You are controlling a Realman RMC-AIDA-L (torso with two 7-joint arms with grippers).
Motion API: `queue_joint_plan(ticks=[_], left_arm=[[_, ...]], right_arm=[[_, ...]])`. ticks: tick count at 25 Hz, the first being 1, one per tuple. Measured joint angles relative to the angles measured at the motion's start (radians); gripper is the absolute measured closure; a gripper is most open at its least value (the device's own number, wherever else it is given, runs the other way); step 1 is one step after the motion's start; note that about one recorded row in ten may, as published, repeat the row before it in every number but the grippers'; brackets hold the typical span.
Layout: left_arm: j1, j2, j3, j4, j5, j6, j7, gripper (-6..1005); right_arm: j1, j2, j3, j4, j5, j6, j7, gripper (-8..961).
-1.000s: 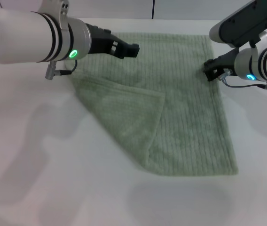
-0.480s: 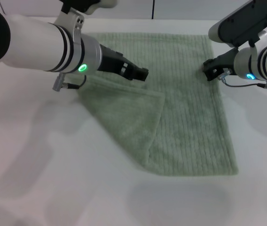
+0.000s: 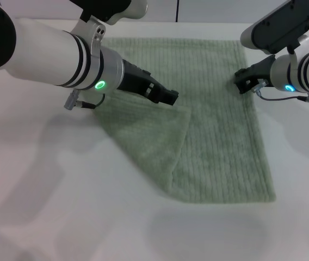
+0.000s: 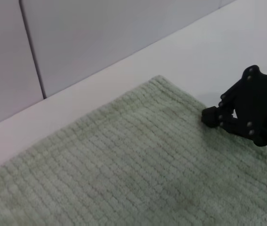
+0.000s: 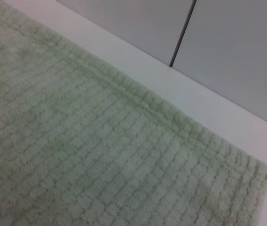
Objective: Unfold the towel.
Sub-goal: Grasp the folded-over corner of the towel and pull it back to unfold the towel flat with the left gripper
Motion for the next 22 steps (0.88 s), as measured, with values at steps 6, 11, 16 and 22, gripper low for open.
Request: queue_joint_plan(ticks=[6,11,16,22], left_arm=[[-0.015,-0.001,0.002,0.025,-0.01,-0.005,0.007,189],[-0.031,-0.003,0.006,0.052,-0.034,-0.005,0.024,189],[-0.035,-0.003,0.009,0.063,-0.052,-0.001,0.039,189],[-0.051,-0.005,0.011,0.097,-0.075,0.003,0.054,189]], right_arm=[[0.002,0.001,0.0,-0.002,0.0,-0.003,0.0,930],[0.002,0.001,0.0,-0.002,0.0,-0.004,0.0,930],[0.003,0.001,0.0,0.001,0.0,-0.006,0.0,930],[0.004,0.002,0.0,0.002,0.0,-0.006,0.0,930]])
